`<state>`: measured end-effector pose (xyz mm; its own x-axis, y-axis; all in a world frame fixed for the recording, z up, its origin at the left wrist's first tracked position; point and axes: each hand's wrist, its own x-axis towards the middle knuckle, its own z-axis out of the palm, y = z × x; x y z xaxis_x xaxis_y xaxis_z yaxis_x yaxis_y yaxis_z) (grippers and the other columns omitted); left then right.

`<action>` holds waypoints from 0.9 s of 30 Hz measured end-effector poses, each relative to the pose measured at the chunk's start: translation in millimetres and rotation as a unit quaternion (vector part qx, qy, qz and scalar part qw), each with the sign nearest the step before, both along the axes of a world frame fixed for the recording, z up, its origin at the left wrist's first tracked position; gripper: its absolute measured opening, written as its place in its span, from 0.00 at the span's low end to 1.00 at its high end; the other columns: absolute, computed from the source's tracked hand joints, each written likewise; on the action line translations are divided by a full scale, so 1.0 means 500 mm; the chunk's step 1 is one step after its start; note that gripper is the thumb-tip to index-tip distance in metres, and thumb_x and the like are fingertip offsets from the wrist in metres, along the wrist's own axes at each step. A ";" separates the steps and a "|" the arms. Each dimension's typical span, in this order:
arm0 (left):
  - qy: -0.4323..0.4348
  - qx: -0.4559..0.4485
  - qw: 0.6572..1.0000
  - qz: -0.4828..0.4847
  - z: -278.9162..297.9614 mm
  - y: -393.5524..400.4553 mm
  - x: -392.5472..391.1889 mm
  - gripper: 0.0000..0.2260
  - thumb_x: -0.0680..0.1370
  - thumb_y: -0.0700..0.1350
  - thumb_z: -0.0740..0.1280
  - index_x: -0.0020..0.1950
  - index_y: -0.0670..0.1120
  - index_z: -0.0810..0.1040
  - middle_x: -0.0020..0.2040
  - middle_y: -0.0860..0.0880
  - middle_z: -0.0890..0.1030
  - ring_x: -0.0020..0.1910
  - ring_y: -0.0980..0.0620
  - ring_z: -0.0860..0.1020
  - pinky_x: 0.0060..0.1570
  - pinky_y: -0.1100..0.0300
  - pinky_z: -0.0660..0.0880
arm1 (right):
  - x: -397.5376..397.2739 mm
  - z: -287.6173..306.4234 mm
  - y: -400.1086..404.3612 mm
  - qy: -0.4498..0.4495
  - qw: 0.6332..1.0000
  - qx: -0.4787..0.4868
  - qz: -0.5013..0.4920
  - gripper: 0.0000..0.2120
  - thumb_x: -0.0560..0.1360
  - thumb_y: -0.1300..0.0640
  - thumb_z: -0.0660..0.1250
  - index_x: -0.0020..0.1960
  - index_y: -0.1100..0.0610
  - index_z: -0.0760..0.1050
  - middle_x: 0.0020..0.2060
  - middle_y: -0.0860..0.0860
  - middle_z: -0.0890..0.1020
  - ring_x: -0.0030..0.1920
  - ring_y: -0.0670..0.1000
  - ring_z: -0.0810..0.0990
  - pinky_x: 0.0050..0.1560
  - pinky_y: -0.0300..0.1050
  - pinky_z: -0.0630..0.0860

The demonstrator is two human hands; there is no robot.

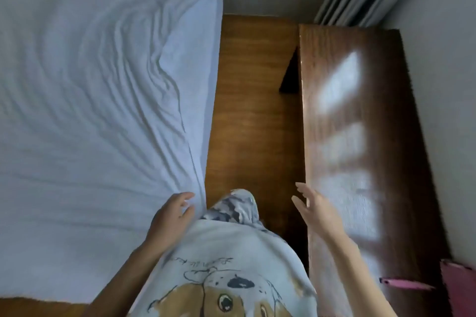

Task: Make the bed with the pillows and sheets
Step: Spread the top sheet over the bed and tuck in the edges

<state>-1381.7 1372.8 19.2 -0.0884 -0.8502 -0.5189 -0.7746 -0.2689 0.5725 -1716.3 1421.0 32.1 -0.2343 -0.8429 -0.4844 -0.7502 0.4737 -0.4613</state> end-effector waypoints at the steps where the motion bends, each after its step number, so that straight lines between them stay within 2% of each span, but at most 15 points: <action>1: -0.003 0.006 1.000 0.015 0.000 -0.039 -0.008 0.13 0.79 0.42 0.66 0.64 0.47 0.77 0.59 0.50 0.78 0.55 0.53 0.76 0.53 0.58 0.72 | -0.001 0.006 -0.076 -0.016 0.999 -0.005 0.036 0.21 0.80 0.50 0.62 0.71 0.52 0.68 0.65 0.49 0.76 0.62 0.48 0.76 0.58 0.42 0.74; 5: -0.002 0.005 0.998 0.062 -0.041 -0.244 -0.041 0.14 0.80 0.44 0.64 0.66 0.47 0.75 0.62 0.51 0.76 0.58 0.53 0.76 0.53 0.60 0.71 | -0.003 -0.005 -0.382 -0.026 0.992 -0.013 0.125 0.21 0.80 0.49 0.62 0.71 0.52 0.68 0.65 0.47 0.76 0.62 0.45 0.76 0.57 0.37 0.73; 10: 0.029 -0.013 0.989 0.141 -0.107 -0.600 -0.049 0.14 0.80 0.43 0.65 0.65 0.47 0.76 0.62 0.49 0.78 0.58 0.51 0.77 0.56 0.58 0.73 | 0.032 -0.062 -0.775 0.007 0.980 0.017 0.198 0.20 0.80 0.48 0.62 0.71 0.51 0.69 0.64 0.48 0.77 0.62 0.47 0.77 0.56 0.39 0.75; 15: 0.061 -0.043 0.968 0.239 -0.059 -0.939 -0.025 0.13 0.80 0.42 0.63 0.65 0.47 0.76 0.61 0.51 0.78 0.54 0.54 0.76 0.54 0.59 0.72 | 0.105 -0.025 -1.136 -0.008 0.967 0.025 0.255 0.20 0.80 0.48 0.62 0.70 0.51 0.69 0.63 0.47 0.77 0.61 0.47 0.77 0.56 0.39 0.73; 18: 0.075 -0.057 0.953 0.288 -0.016 -1.080 -0.014 0.13 0.81 0.41 0.63 0.65 0.46 0.76 0.60 0.52 0.78 0.54 0.55 0.75 0.54 0.61 0.70 | 0.140 0.017 -1.321 -0.030 0.958 0.036 0.284 0.19 0.80 0.50 0.62 0.70 0.51 0.69 0.63 0.48 0.78 0.60 0.48 0.77 0.54 0.39 0.73; 22: 0.033 -0.063 0.945 0.320 -0.023 -1.216 0.000 0.14 0.80 0.44 0.64 0.66 0.47 0.75 0.59 0.52 0.78 0.53 0.54 0.76 0.54 0.60 0.70 | 0.181 0.018 -1.553 -0.033 0.929 0.068 0.361 0.19 0.80 0.50 0.60 0.70 0.51 0.68 0.63 0.49 0.77 0.60 0.49 0.76 0.59 0.44 0.73; 25: -0.023 -0.075 0.934 0.348 -0.052 -1.303 -0.011 0.14 0.78 0.43 0.67 0.65 0.47 0.76 0.57 0.49 0.80 0.54 0.49 0.79 0.50 0.59 0.70 | 0.198 -0.008 -1.716 -0.019 0.888 0.093 0.450 0.21 0.80 0.49 0.59 0.71 0.52 0.67 0.65 0.50 0.75 0.63 0.51 0.75 0.62 0.51 0.73; 27: -0.042 -0.077 0.915 0.393 -0.077 -1.371 -0.034 0.14 0.78 0.43 0.68 0.64 0.46 0.77 0.56 0.48 0.81 0.53 0.48 0.80 0.49 0.58 0.71 | 0.202 -0.037 -1.831 -0.006 0.862 0.103 0.497 0.21 0.80 0.48 0.59 0.72 0.52 0.66 0.66 0.49 0.75 0.62 0.50 0.75 0.63 0.52 0.72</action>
